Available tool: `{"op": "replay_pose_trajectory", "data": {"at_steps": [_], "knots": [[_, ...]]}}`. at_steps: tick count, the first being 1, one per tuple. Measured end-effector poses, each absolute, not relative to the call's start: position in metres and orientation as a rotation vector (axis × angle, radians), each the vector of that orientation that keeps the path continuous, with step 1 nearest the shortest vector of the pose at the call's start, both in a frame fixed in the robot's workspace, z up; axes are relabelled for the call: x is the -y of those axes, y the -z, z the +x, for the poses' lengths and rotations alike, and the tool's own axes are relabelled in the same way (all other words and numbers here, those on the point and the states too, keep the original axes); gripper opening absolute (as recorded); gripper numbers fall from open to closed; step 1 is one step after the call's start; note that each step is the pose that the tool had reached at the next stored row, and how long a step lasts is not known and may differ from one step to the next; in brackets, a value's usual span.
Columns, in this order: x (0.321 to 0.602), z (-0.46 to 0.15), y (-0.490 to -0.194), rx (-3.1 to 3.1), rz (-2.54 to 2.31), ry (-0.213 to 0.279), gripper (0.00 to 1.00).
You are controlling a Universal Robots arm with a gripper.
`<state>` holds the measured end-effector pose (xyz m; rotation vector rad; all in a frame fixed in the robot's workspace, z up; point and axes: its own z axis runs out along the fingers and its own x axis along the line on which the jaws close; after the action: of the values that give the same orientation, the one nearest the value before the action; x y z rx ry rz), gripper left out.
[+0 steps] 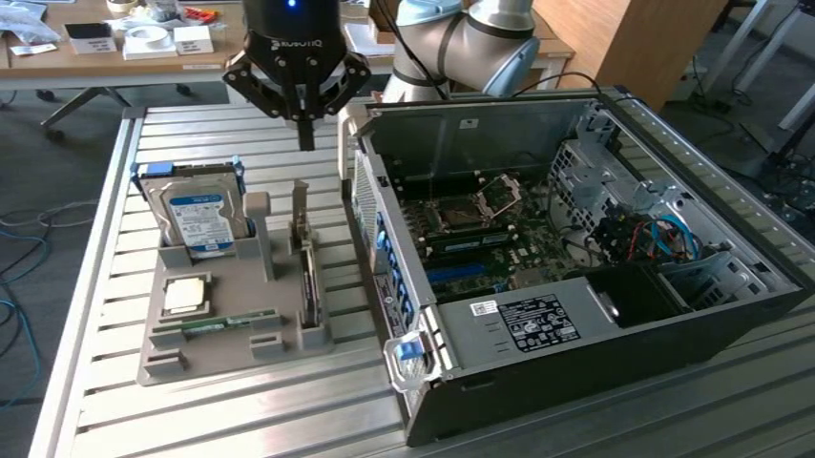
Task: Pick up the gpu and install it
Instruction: 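Reach for the gpu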
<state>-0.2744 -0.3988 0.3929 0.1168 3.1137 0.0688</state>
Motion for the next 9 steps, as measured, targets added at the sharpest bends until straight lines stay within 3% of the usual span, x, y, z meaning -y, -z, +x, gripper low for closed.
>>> {"op": "replay_pose_trajectory", "data": {"at_steps": [9], "knots": [[0.3988, -0.2822, -0.3928, -3.114, 0.117, -0.069, 0.11]]}}
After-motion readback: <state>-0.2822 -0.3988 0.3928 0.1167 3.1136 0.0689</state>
